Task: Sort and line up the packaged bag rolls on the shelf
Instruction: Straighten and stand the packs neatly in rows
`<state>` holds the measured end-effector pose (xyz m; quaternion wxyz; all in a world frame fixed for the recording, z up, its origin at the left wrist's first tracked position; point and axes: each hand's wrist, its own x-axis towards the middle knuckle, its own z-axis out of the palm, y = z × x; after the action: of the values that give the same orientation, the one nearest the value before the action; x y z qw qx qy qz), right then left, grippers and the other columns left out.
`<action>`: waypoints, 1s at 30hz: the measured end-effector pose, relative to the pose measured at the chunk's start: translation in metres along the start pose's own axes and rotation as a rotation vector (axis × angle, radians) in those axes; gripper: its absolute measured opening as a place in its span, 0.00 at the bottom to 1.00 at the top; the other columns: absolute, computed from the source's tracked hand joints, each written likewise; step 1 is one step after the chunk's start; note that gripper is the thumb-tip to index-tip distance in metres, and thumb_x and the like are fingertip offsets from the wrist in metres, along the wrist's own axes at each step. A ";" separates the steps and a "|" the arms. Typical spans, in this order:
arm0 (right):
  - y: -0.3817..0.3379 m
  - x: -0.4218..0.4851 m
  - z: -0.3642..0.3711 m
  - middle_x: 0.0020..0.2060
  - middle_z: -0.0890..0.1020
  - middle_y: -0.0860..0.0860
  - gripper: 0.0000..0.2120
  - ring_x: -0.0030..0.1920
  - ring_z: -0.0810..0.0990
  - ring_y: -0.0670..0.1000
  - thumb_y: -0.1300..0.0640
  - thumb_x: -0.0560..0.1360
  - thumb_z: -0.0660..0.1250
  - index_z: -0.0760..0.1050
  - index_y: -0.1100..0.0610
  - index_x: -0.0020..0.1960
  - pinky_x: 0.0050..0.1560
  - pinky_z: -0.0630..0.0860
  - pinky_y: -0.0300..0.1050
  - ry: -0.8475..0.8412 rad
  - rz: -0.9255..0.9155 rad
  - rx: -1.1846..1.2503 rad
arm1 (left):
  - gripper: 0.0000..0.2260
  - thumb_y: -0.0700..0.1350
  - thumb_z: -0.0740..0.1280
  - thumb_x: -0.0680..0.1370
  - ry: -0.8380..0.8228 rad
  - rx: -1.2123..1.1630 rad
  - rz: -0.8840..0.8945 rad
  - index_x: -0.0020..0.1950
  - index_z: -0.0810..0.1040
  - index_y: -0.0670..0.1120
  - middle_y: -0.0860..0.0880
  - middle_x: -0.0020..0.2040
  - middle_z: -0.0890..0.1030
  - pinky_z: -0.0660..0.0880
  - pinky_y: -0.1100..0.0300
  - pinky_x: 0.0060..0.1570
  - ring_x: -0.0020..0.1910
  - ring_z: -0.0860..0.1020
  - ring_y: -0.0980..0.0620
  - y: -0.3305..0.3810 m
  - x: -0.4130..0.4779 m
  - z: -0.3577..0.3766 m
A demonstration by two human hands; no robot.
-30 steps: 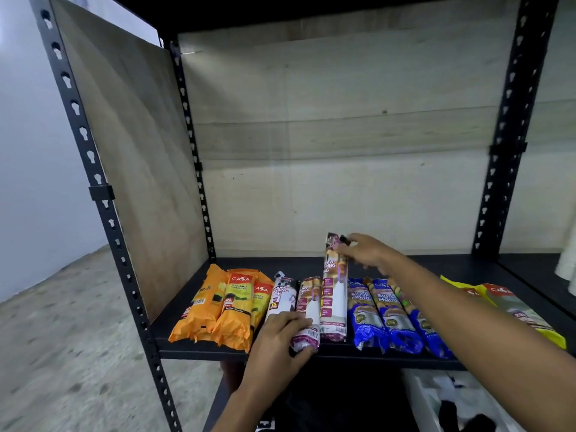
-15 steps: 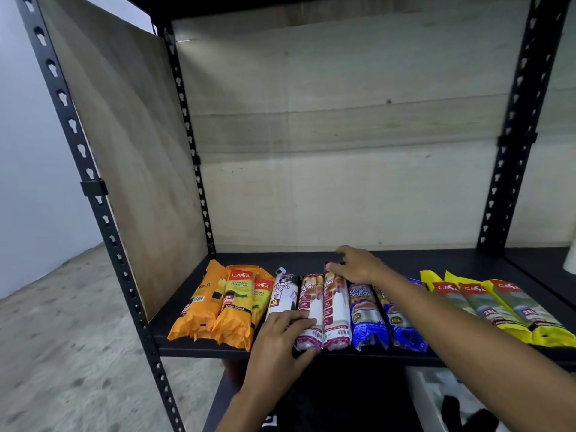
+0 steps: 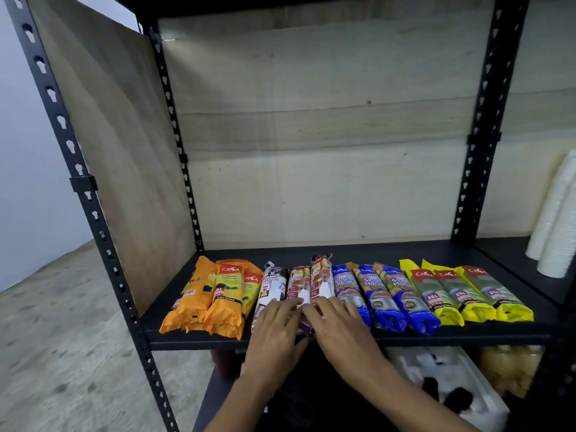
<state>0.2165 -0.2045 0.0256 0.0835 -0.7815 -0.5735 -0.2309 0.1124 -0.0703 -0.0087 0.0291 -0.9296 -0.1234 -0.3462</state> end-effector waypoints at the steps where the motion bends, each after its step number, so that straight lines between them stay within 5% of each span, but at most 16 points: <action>1: 0.000 0.000 0.003 0.53 0.76 0.52 0.20 0.54 0.76 0.57 0.57 0.74 0.63 0.68 0.52 0.66 0.52 0.73 0.53 0.028 0.015 0.013 | 0.23 0.51 0.77 0.68 -0.002 0.012 0.007 0.60 0.80 0.45 0.50 0.63 0.78 0.74 0.53 0.61 0.61 0.76 0.49 0.003 0.001 -0.001; 6: 0.005 -0.004 0.011 0.52 0.75 0.53 0.25 0.51 0.76 0.57 0.57 0.66 0.75 0.71 0.52 0.60 0.48 0.74 0.53 0.047 0.085 -0.006 | 0.16 0.45 0.77 0.69 0.026 0.041 0.013 0.55 0.83 0.45 0.49 0.53 0.81 0.77 0.54 0.49 0.51 0.79 0.48 0.009 0.004 -0.007; 10: 0.011 -0.003 0.008 0.55 0.76 0.54 0.16 0.54 0.77 0.57 0.55 0.73 0.69 0.73 0.54 0.60 0.53 0.74 0.53 0.075 0.107 -0.014 | 0.17 0.46 0.76 0.71 0.030 -0.026 -0.030 0.59 0.81 0.47 0.50 0.53 0.80 0.77 0.58 0.45 0.50 0.79 0.50 0.009 0.005 -0.010; 13: 0.012 0.001 0.000 0.53 0.78 0.49 0.18 0.53 0.78 0.52 0.46 0.74 0.65 0.72 0.52 0.61 0.55 0.74 0.51 0.140 0.166 0.098 | 0.19 0.52 0.73 0.74 0.039 -0.087 -0.143 0.64 0.77 0.52 0.53 0.56 0.76 0.74 0.65 0.36 0.49 0.77 0.55 0.011 0.008 -0.016; 17: 0.015 -0.001 -0.005 0.48 0.81 0.47 0.27 0.52 0.78 0.52 0.46 0.74 0.64 0.66 0.47 0.72 0.66 0.67 0.57 0.209 0.214 0.115 | 0.14 0.56 0.66 0.78 0.055 -0.102 -0.206 0.64 0.74 0.57 0.54 0.62 0.69 0.72 0.66 0.27 0.39 0.78 0.57 0.012 0.013 -0.024; 19: 0.018 -0.002 -0.005 0.46 0.83 0.46 0.24 0.54 0.77 0.52 0.45 0.75 0.62 0.69 0.44 0.71 0.69 0.63 0.59 0.233 0.227 0.095 | 0.11 0.54 0.66 0.79 0.075 -0.122 -0.220 0.62 0.75 0.58 0.53 0.64 0.69 0.73 0.66 0.26 0.36 0.77 0.59 0.011 0.014 -0.026; 22: 0.024 0.000 -0.001 0.46 0.84 0.46 0.14 0.56 0.77 0.51 0.45 0.77 0.61 0.79 0.46 0.59 0.69 0.64 0.56 0.266 0.220 0.107 | 0.07 0.51 0.65 0.80 0.096 -0.225 -0.237 0.57 0.80 0.54 0.54 0.62 0.69 0.71 0.68 0.28 0.33 0.75 0.61 0.010 0.015 -0.028; 26: 0.028 -0.002 0.009 0.43 0.83 0.46 0.12 0.52 0.76 0.51 0.45 0.77 0.62 0.80 0.51 0.50 0.60 0.68 0.50 0.339 0.214 0.105 | 0.10 0.50 0.62 0.82 0.029 -0.238 -0.189 0.56 0.81 0.48 0.54 0.56 0.73 0.76 0.61 0.37 0.41 0.79 0.57 0.007 0.014 -0.022; 30: 0.026 -0.005 0.014 0.46 0.75 0.50 0.14 0.50 0.72 0.53 0.45 0.78 0.60 0.77 0.54 0.48 0.50 0.72 0.49 0.282 0.254 0.070 | 0.17 0.61 0.59 0.81 -0.036 0.054 -0.045 0.54 0.81 0.52 0.55 0.52 0.78 0.74 0.56 0.45 0.49 0.78 0.52 0.003 0.012 -0.022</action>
<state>0.2435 -0.2118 0.0148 0.2184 -0.8042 -0.4606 -0.3056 0.1078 -0.0733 0.0158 0.0440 -0.9315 -0.1540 -0.3266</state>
